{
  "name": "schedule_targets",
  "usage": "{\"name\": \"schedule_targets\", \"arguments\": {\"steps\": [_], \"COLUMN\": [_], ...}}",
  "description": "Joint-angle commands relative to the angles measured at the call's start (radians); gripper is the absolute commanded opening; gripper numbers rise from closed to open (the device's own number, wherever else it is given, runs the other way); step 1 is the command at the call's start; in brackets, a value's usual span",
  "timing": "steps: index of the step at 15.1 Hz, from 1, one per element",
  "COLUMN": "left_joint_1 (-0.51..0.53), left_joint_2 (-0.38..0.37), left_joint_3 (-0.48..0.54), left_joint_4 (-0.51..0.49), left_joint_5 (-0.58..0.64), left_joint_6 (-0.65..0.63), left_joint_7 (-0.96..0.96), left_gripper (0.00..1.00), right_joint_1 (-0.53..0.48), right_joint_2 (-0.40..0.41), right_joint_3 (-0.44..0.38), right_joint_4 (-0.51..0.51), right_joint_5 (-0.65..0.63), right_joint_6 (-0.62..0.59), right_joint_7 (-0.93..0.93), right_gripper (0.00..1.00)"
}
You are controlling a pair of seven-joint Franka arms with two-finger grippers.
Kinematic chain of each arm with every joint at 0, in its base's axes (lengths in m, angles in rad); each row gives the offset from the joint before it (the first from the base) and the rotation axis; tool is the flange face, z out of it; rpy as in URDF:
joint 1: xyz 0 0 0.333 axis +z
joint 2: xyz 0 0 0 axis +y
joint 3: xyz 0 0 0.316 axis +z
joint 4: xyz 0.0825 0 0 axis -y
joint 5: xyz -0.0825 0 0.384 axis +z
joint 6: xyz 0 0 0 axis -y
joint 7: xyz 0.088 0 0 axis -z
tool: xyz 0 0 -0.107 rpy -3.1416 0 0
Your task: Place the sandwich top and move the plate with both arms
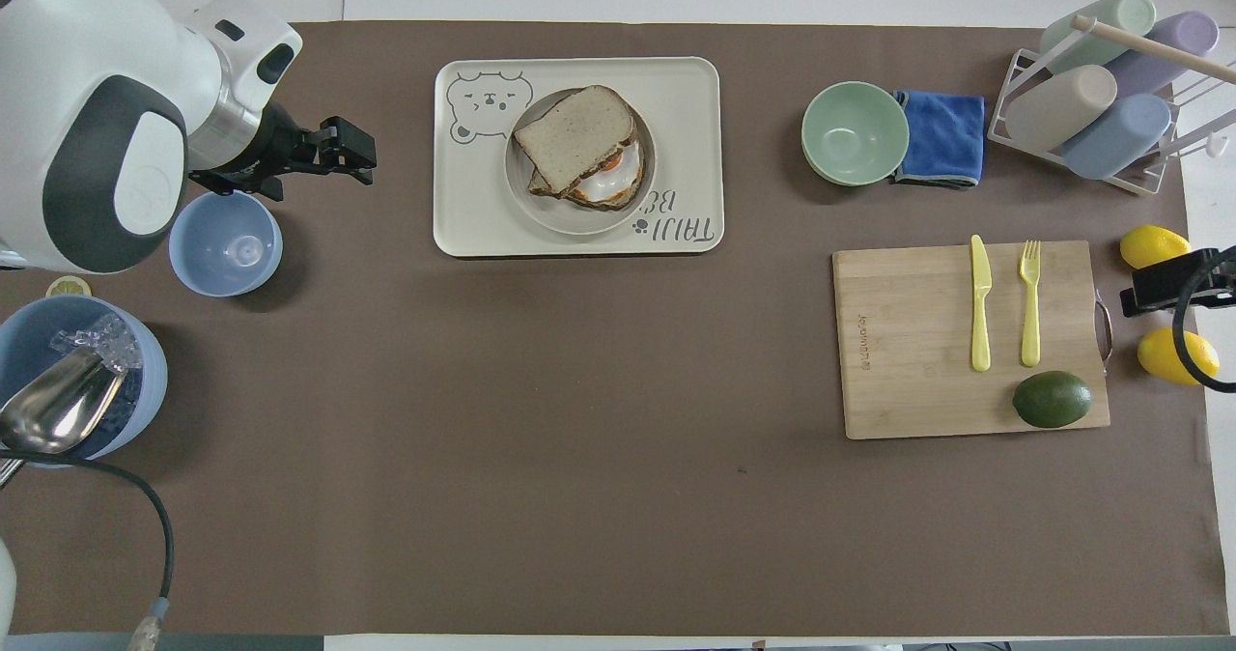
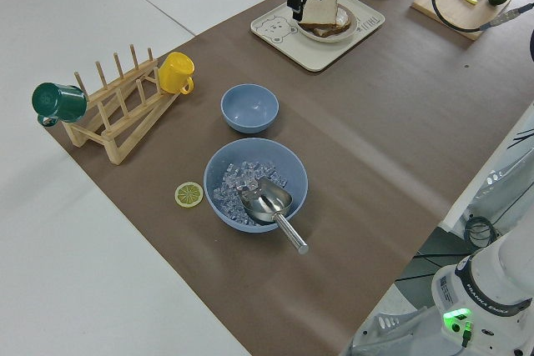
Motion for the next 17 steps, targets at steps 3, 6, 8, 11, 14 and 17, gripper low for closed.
{"name": "schedule_targets", "arguments": {"steps": [3, 6, 8, 11, 14, 17], "left_joint_1": [0.024, 0.037, 0.066, 0.267, 0.286, 0.284], "left_joint_2": [-0.139, -0.235, -0.283, -0.289, -0.294, -0.297], "left_joint_3": [0.013, 0.024, 0.015, -0.192, -0.222, -0.222], "left_joint_4": [-0.028, -0.041, -0.053, -0.053, -0.103, -0.128], "left_joint_5": [0.031, 0.032, 0.035, 0.037, 0.039, 0.106], "left_joint_6": [-0.127, -0.218, -0.286, -0.381, -0.322, -0.25], "left_joint_7": [0.014, 0.04, 0.092, 0.165, 0.171, 0.269], "left_gripper": [1.0, 1.0, 1.0, 1.0, 1.0, 1.0], "right_joint_1": [-0.006, -0.006, -0.008, -0.008, -0.006, -0.008], "right_joint_2": [-0.006, -0.006, -0.006, -0.006, -0.006, -0.006], "right_joint_3": [0.006, 0.006, 0.006, 0.006, 0.006, 0.006], "right_joint_4": [-0.009, -0.009, -0.009, -0.009, -0.009, -0.009], "right_joint_5": [-0.008, -0.008, -0.008, -0.008, -0.008, -0.008], "right_joint_6": [0.003, 0.003, 0.003, 0.003, 0.003, 0.003], "right_joint_7": [-0.021, -0.021, -0.021, -0.021, -0.021, -0.021], "right_gripper": [1.0, 1.0, 1.0, 1.0, 1.0, 1.0]}}
